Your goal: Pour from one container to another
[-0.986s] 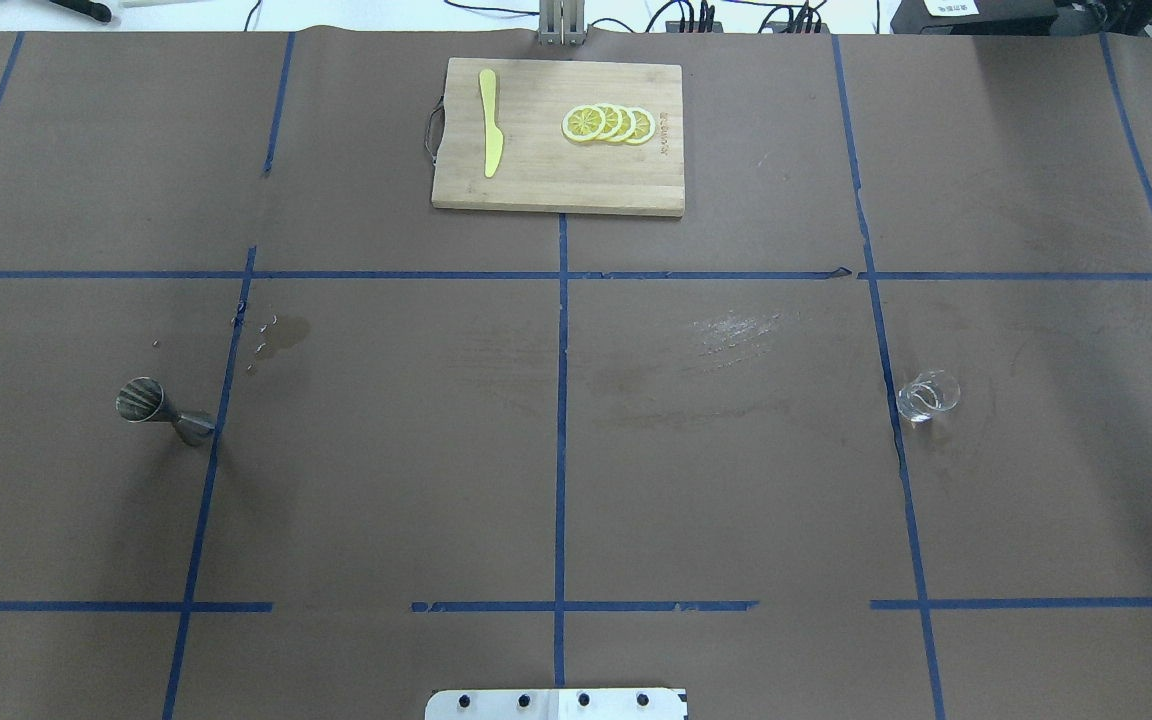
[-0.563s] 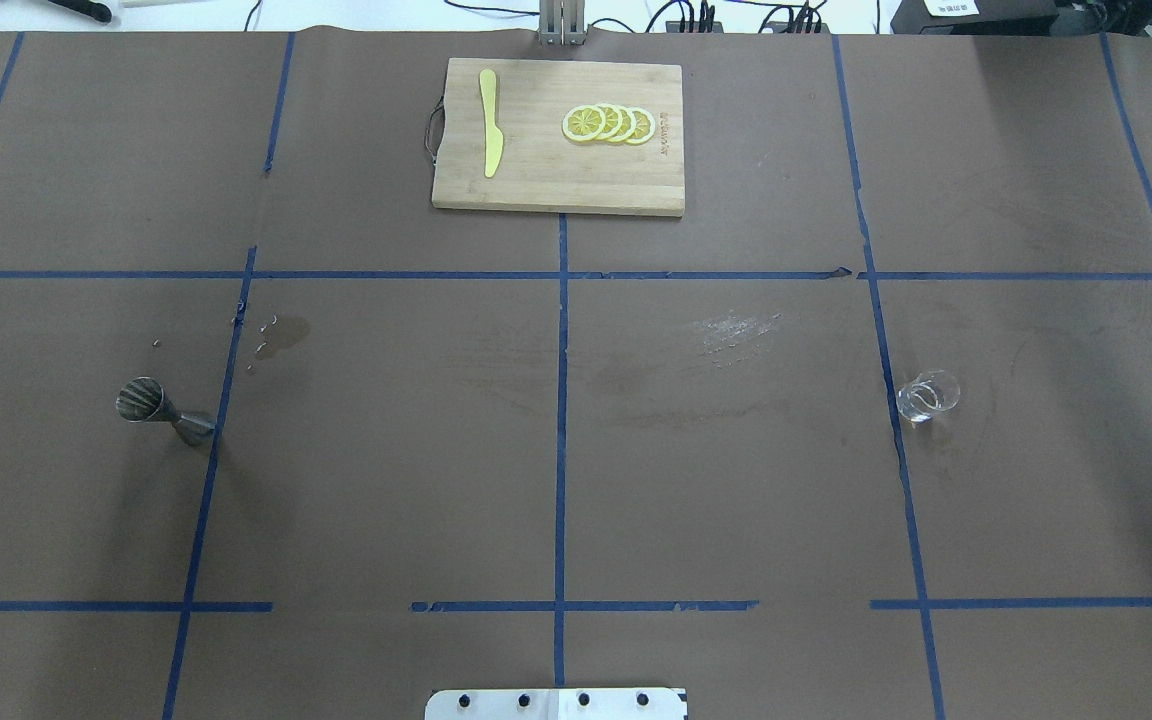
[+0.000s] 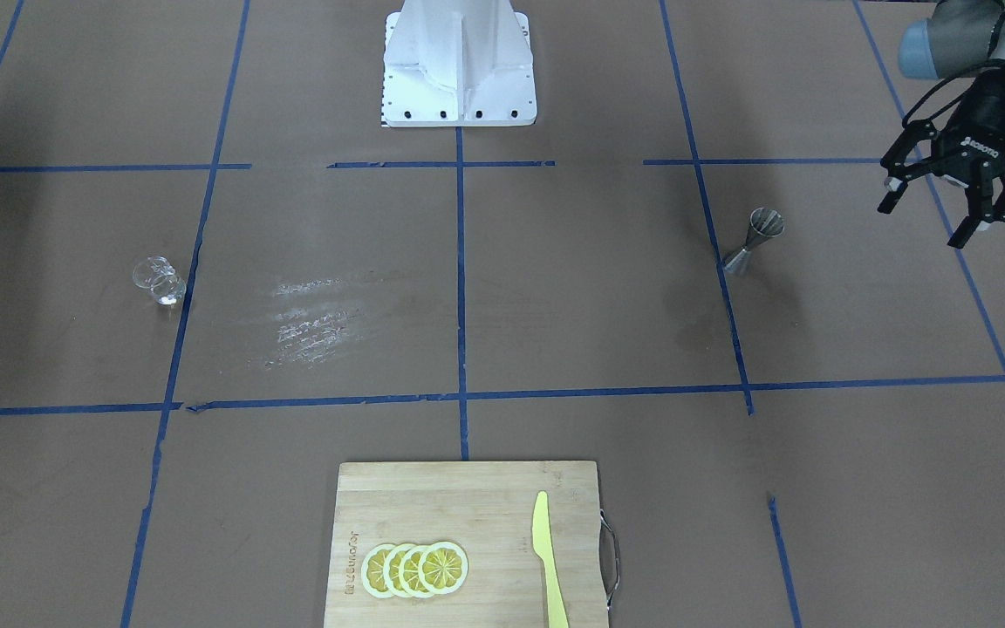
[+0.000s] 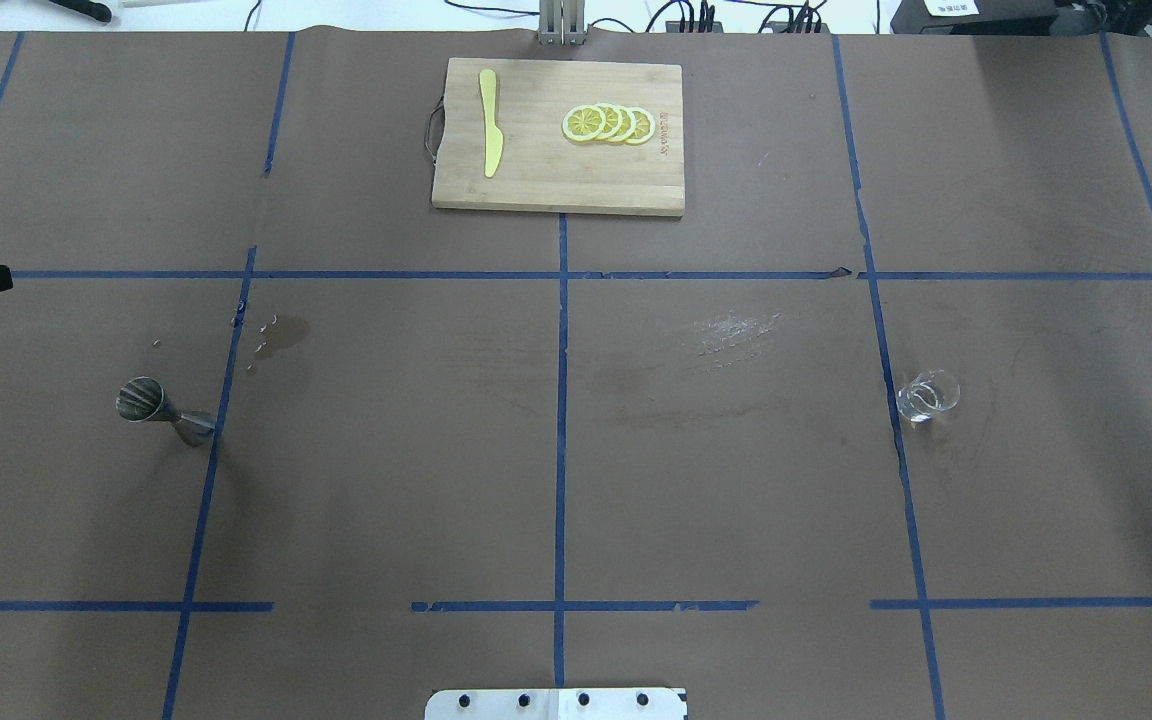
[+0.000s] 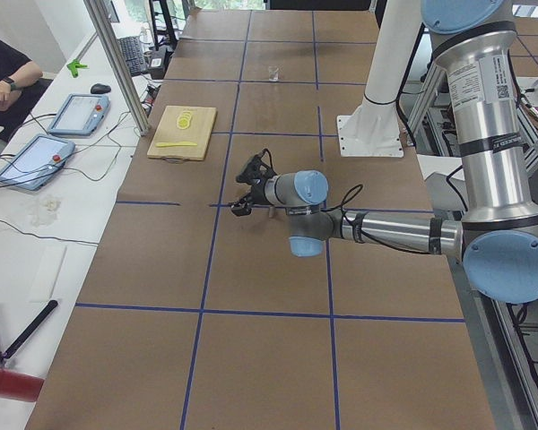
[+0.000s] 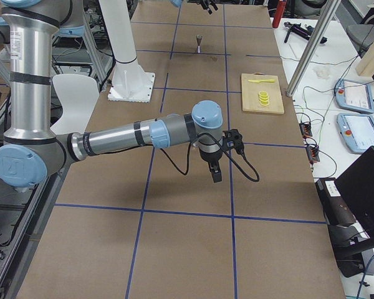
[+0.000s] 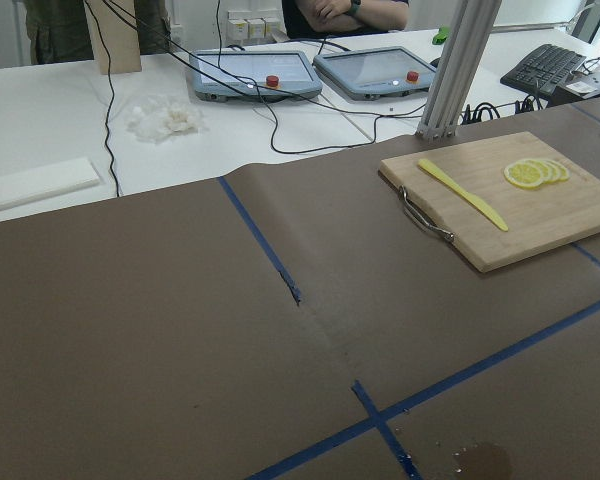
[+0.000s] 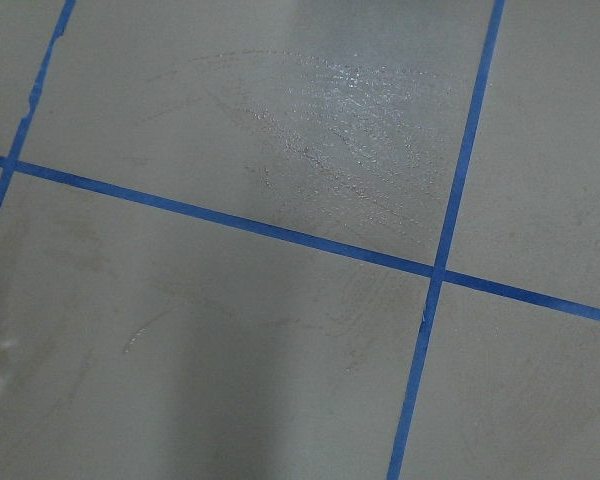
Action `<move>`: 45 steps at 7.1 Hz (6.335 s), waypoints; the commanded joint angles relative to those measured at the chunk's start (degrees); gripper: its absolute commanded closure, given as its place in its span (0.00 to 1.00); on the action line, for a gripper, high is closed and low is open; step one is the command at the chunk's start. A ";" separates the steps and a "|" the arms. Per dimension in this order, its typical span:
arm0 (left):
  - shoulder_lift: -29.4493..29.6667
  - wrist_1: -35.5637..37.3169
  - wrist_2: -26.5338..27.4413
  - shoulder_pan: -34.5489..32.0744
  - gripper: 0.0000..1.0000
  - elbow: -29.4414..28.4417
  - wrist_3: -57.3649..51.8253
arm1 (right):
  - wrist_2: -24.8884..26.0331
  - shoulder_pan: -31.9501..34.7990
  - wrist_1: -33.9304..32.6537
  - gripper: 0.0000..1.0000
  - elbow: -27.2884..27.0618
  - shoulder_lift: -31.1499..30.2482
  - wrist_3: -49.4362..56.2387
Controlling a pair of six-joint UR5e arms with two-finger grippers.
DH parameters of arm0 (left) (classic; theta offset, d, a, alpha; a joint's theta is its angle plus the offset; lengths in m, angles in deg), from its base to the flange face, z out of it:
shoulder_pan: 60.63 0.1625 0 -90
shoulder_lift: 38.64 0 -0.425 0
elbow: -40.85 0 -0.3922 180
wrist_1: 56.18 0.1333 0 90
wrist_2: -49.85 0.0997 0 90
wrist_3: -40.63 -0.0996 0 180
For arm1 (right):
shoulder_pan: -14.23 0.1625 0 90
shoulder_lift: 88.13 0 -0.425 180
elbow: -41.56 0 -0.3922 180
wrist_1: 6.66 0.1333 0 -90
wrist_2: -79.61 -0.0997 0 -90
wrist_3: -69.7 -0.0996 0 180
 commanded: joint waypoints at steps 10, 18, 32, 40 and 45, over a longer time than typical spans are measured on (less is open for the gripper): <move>0.11 -0.76 59.97 40.81 0.00 -2.90 9.18 | 0.00 0.73 0.05 0.00 -0.08 -0.12 -0.08; 6.52 -0.68 65.07 44.95 0.01 -12.03 12.34 | 0.08 0.73 0.05 0.00 -0.08 0.06 -0.08; 6.71 -1.46 65.26 46.89 0.39 -13.19 12.52 | 0.08 0.82 0.05 0.00 -0.08 -0.03 0.01; 6.44 -1.55 65.26 46.80 0.43 -13.19 12.52 | 0.08 0.82 0.05 0.00 -0.17 -0.03 0.01; 6.35 -1.55 65.26 46.80 0.43 -13.02 12.43 | 0.08 0.82 0.05 0.00 -0.17 -0.03 0.10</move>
